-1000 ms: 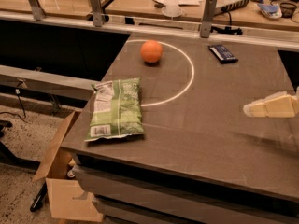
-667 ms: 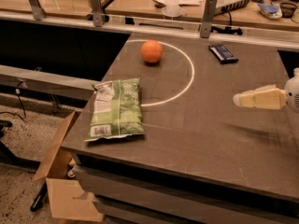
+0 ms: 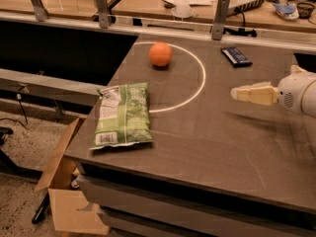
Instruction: Move rxbar blueberry near orange
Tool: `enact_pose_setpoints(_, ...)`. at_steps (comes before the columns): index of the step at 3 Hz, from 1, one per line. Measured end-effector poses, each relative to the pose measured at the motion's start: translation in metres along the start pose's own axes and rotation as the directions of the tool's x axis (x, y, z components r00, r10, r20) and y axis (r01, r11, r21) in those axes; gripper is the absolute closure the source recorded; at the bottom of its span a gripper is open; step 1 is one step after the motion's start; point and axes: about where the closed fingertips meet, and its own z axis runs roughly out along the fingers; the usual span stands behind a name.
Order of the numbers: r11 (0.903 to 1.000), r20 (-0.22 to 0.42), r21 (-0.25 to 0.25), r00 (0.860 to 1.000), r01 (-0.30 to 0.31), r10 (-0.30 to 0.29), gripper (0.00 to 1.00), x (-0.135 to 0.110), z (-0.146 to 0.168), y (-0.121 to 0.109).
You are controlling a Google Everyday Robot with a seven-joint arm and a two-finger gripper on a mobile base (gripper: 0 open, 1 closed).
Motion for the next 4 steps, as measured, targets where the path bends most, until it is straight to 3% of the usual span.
enact_pose_setpoints(2,0.9976,0.028,0.059,0.999,-0.035,0.034,0.00,-0.010,0.068,-0.016)
enact_pose_setpoints(4,0.9951,-0.007,0.068,0.997,-0.071,0.072,0.03,-0.013,0.157,-0.036)
